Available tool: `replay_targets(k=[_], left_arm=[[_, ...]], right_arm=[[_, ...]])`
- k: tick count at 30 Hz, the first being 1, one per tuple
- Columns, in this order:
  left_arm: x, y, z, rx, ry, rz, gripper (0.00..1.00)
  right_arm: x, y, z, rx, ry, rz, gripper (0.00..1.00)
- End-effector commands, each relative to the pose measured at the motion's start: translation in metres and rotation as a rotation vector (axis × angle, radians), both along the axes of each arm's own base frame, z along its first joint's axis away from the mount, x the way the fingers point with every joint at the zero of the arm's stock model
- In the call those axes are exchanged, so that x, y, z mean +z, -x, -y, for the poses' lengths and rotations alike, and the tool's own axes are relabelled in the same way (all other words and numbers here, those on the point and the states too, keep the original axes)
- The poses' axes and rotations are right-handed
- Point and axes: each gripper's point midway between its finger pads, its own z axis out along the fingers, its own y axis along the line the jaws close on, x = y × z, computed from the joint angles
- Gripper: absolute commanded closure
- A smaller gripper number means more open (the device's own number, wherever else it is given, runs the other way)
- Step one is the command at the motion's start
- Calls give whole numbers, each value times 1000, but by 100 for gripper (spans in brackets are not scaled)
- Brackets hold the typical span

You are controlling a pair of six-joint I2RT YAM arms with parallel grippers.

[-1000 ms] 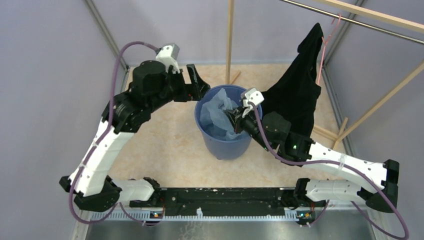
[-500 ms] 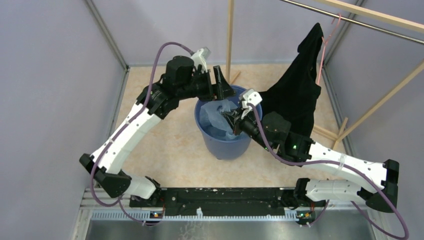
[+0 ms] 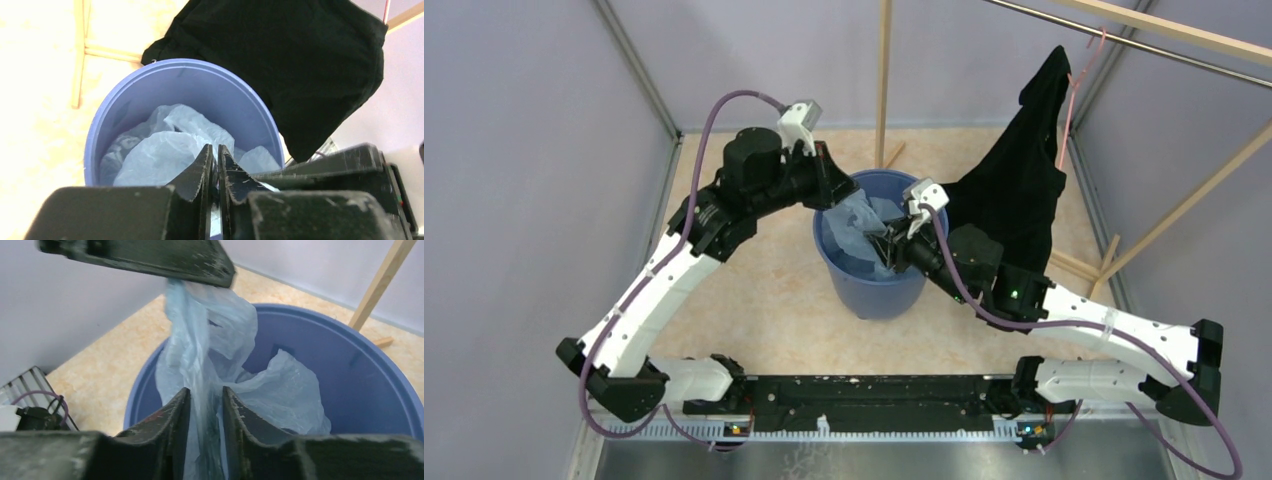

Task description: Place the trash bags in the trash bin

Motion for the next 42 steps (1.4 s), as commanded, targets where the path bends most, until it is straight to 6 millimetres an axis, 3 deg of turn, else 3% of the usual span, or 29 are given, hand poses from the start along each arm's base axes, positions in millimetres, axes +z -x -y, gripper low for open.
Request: replay_targets(k=[1,4,10,14,16,22,28,32,35,38,42], left_arm=[[29,8,-3,-64,77,205,94],[38,18,-2,-118,100,295,100],[41,30,-14,-138,89,427,100],[34,49,-18,-193,110,492,100],[33,58,-20,-223,114,523,100],[23,83,-32,-287,94,610,100],[6,98,-34,-335,89,616,100],[6,102,-40,-329,76,626,100],[6,103,-46,-308,64,638,100],[2,101,-52,-277,41,627,100],[-9,88,-69,-139,18,561,100]], right_arm=[[15,3,22,-51,-42,-44,63],[20,13,35,-41,-80,-81,52],[38,23,72,-102,-189,-125,49],[45,22,87,-152,-237,-120,39],[49,23,84,-130,-205,-100,35],[47,9,83,-185,17,-65,35],[36,8,36,-2,298,-32,24],[24,-6,30,-54,406,-56,24],[11,-19,33,-135,477,-70,33],[3,-20,27,-131,479,-93,43],[16,-32,43,-286,385,-98,75]])
